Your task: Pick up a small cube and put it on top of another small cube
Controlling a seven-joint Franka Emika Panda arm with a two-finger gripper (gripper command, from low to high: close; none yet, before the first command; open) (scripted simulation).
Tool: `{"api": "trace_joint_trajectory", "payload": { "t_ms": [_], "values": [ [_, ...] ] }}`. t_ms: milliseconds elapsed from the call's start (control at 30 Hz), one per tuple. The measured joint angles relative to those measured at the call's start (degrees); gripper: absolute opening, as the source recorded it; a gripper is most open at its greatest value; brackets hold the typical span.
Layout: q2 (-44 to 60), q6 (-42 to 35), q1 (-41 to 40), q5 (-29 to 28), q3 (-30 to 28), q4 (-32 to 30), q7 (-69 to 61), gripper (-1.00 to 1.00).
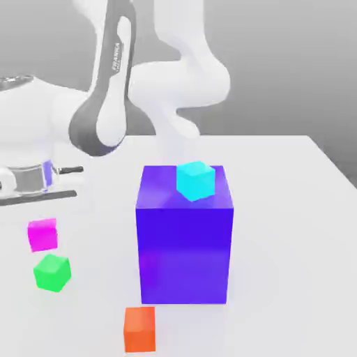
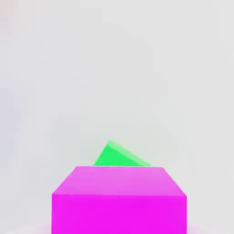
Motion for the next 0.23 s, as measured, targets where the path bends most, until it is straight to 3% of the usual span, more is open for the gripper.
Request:
{"api": "trace_joint_trajectory", "payload": {
  "t_ms": [100, 133, 233],
  "values": [
    [4.6, 2.7, -3.4, 8.7, 5.1, 0.5, -6.3, -1.0],
    [6.1, 3.6, -4.7, 11.4, 6.8, 0.7, -8.2, 1.0],
    [6.1, 3.6, -4.7, 11.4, 6.8, 0.7, -8.2, 1.0]
  ]
}}
